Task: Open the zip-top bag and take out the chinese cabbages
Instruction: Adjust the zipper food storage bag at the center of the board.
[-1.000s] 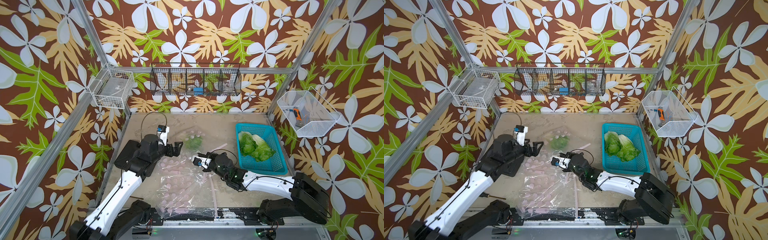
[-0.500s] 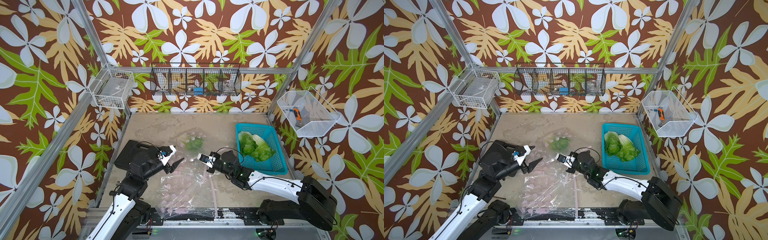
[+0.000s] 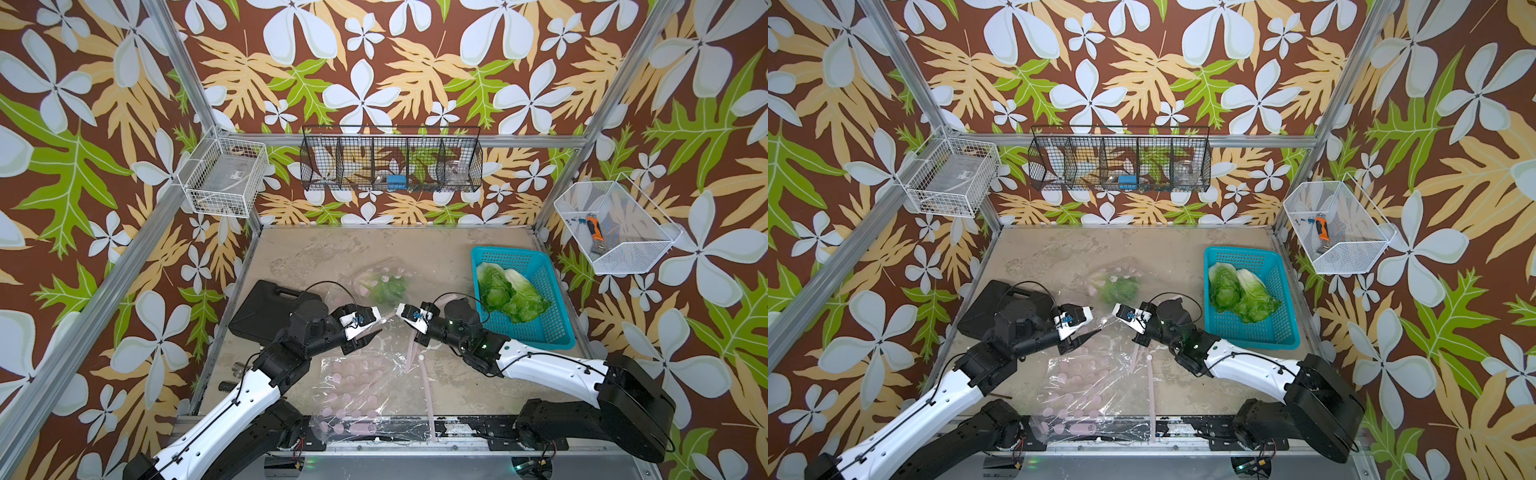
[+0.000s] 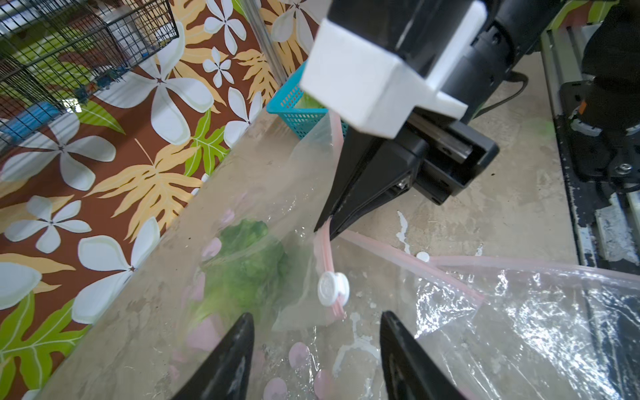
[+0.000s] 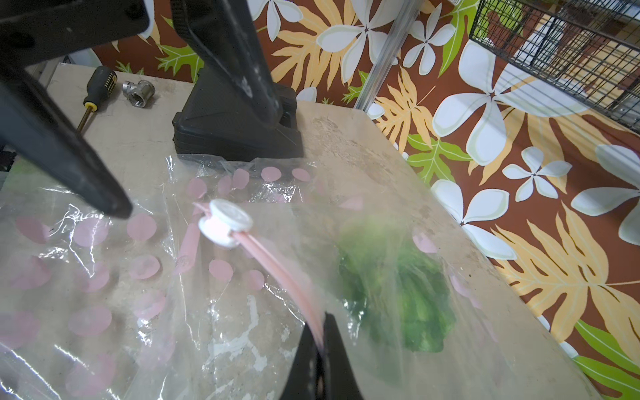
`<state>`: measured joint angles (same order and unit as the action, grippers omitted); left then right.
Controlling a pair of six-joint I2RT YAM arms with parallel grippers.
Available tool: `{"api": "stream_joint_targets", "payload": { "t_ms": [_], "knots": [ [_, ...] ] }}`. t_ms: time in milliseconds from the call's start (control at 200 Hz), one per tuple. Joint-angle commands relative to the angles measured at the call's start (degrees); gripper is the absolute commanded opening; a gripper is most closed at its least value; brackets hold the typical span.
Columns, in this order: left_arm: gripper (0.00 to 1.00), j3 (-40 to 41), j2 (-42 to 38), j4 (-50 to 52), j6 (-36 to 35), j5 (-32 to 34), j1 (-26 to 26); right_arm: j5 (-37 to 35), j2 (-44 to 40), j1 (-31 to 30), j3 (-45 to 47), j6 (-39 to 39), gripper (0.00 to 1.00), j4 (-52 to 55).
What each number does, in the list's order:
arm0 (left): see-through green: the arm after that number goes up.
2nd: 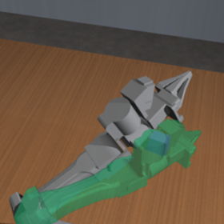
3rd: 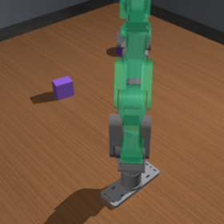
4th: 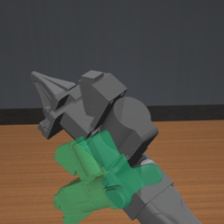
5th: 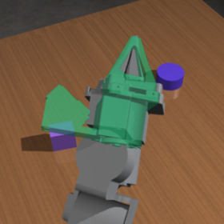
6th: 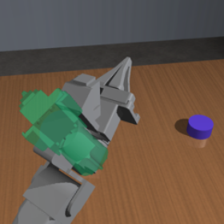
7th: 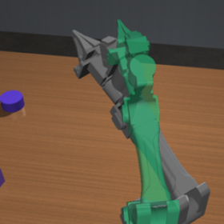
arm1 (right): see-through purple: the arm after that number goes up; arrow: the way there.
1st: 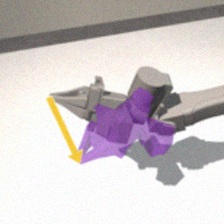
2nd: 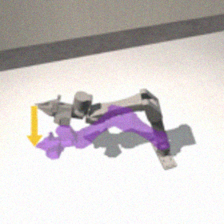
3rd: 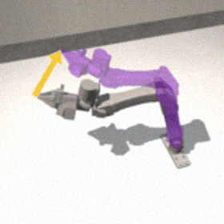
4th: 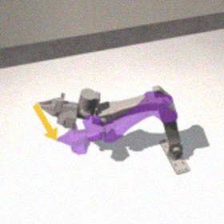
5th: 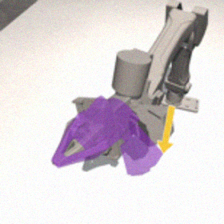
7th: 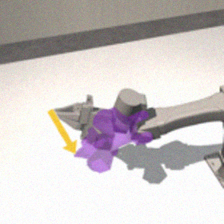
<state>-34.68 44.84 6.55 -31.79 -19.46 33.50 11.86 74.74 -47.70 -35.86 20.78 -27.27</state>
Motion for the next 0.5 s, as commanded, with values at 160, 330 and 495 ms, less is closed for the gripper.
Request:
{"api": "stream_joint_targets", "payload": {
  "t_ms": [160, 330, 495],
  "knots": [
    [0.44, -0.1, 1.9, -2.3, -1.1, 1.6, 0.0, 1.4, -0.4, 0.0, -1.4, -0.9, 0.00, 1.6],
    [0.41, -1.5, 4.8, -2.1, -0.2, 0.7, 0.1, 1.7, -0.8, 0.0, -2.1, -0.9, 0.00, 2.9],
    [0.31, -2.4, 6.3, -1.7, 0.4, 1.4, 0.1, 1.8, -0.9, 0.2, -2.4, -0.7, 0.00, 3.8]
  ]
}}
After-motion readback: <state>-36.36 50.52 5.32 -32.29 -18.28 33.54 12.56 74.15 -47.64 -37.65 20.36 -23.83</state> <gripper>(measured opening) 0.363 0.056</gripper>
